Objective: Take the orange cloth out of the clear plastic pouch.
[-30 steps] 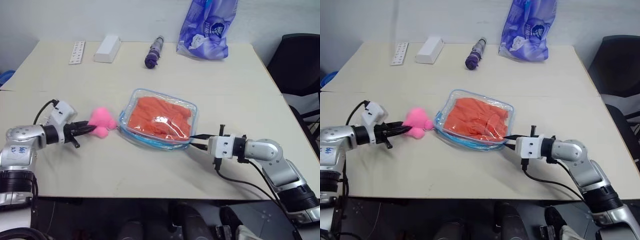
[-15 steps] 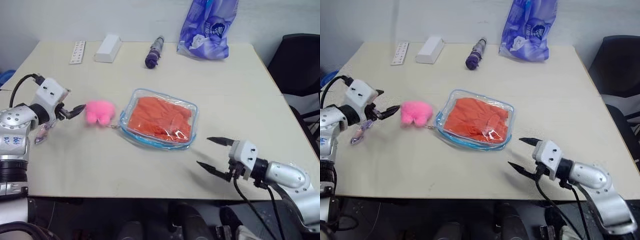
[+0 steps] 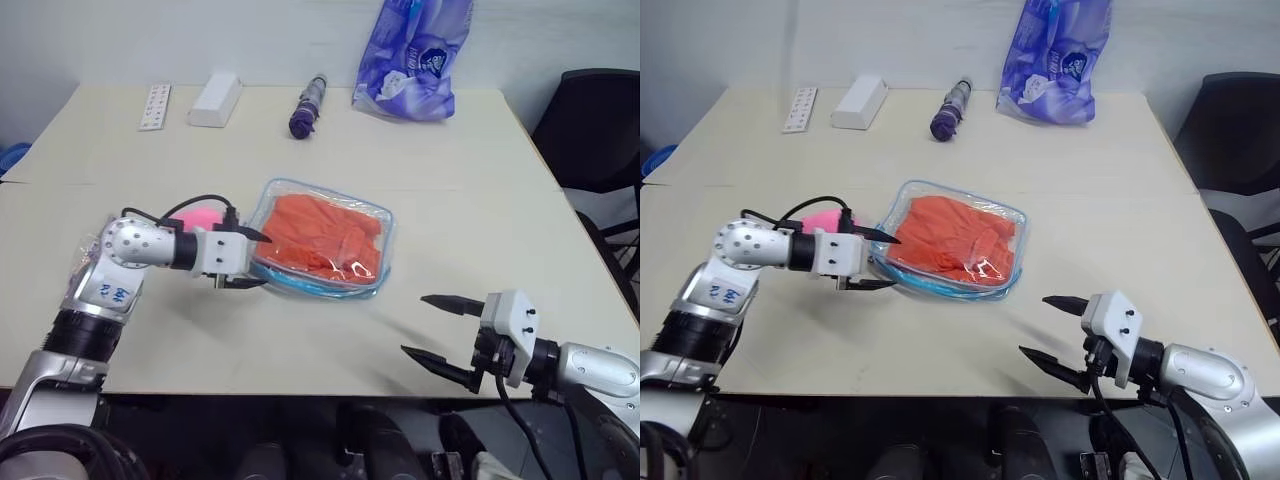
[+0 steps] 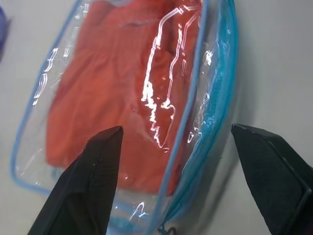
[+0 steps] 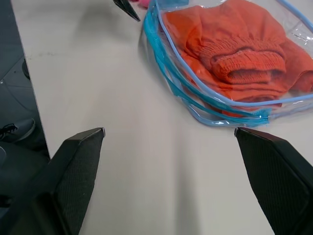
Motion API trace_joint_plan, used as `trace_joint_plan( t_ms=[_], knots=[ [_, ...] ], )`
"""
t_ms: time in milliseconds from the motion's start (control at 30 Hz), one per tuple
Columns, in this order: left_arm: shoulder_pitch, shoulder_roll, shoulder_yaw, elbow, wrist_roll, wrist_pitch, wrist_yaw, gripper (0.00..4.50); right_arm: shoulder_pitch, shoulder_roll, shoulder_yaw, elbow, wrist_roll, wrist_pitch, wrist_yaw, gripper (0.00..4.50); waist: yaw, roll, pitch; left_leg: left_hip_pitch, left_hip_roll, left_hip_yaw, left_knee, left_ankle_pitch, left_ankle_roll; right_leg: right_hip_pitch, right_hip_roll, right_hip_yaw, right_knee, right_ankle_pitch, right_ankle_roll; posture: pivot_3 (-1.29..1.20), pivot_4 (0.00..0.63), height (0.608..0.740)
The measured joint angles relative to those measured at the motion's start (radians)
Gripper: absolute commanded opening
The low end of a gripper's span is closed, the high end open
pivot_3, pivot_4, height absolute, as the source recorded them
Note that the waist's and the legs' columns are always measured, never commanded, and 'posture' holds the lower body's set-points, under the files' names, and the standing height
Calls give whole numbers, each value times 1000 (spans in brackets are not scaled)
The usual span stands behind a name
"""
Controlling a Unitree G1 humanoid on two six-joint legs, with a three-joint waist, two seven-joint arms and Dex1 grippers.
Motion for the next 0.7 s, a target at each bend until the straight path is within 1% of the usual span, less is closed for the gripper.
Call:
trace_joint_plan(
  t_ms=[100, 200, 267, 367, 433, 467, 500, 533, 567, 633, 667, 700],
  knots=[
    [-51, -25, -17, 88, 36, -103, 1, 3725, 16, 1, -1, -2, -12, -7, -1, 4454, 2, 0, 0, 0, 0, 0, 0, 0, 0, 0, 0, 0, 0, 0, 0, 0, 150, 740],
    [-88, -71, -18, 158, 45, -143, 12, 3196, 35, 2, 0, -6, -19, -23, -1, 4500, 10, 0, 0, 0, 0, 0, 0, 0, 0, 1, 0, -1, 0, 0, 0, 0, 150, 740],
    [-101, -92, -18, 186, 42, -154, 11, 2588, 44, 3, 0, -13, -19, -29, -1, 4500, 12, 0, 0, 0, 0, 0, 0, 0, 0, 1, 0, 0, 0, 0, 0, 0, 150, 740],
    [-101, -95, -16, 194, 19, -145, -18, 1614, 60, 6, 0, -15, -21, -45, -1, 4500, 13, 0, 0, 0, 0, 0, 0, 0, 0, 1, 0, 0, 0, 0, 0, 0, 150, 740],
    [-101, -100, -9, 193, -12, -99, -45, 926, 60, 9, 0, -15, -29, -61, -1, 4500, 15, 0, 0, 0, 0, 0, 0, 0, 1, 1, 0, -1, 0, 0, 0, 0, 150, 740],
    [-100, -101, -6, 187, -29, -62, -55, 608, 59, 9, 0, -15, -33, -64, -1, 4500, 15, 0, 0, 0, 0, 0, 0, 0, 1, 1, 0, -1, 0, 0, 0, 0, 150, 740],
    [-96, -106, 2, 170, -59, 14, -72, 370, 55, 9, 1, -14, -37, -66, -1, 4500, 15, 0, 0, 0, 0, 0, 0, 0, 1, 1, 0, -1, 0, 0, 0, 0, 150, 740],
    [-84, -112, 16, 128, -106, 132, -93, 63, 47, 9, 4, -12, -45, -70, -1, 4500, 14, 0, 0, 0, 0, 0, 0, 0, 1, 1, 0, 0, 0, 0, 0, 0, 150, 740],
    [-78, -118, 22, 97, -133, 207, -102, 23, 41, 9, 6, -11, -51, -72, -1, 4500, 14, 0, 0, 0, 0, 0, 1, 0, 1, 1, 0, 0, 0, 0, 0, 0, 150, 740],
    [-58, -140, 41, -12, -210, 442, -101, 23, 10, 9, 16, 2, -72, -86, -1, 4500, 15, 0, 0, 0, 0, -1, 1, 0, 1, 1, 0, 0, 0, 0, 0, 0, 150, 740],
    [-56, -155, 44, -68, -243, 545, -87, 0, -11, 9, 33, 8, -88, -90, -2, 4080, 15, 0, 0, 0, 1, -1, 1, 0, 1, 1, 0, 0, 0, 0, 0, 0, 150, 740],
    [-56, -173, 51, -115, -268, 633, -68, 0, -35, 11, 56, 15, -106, -96, -4, 3801, 15, 0, 0, 0, 1, -2, 1, 0, 1, 1, 0, 0, 0, 0, 0, 0, 150, 740]
  ],
)
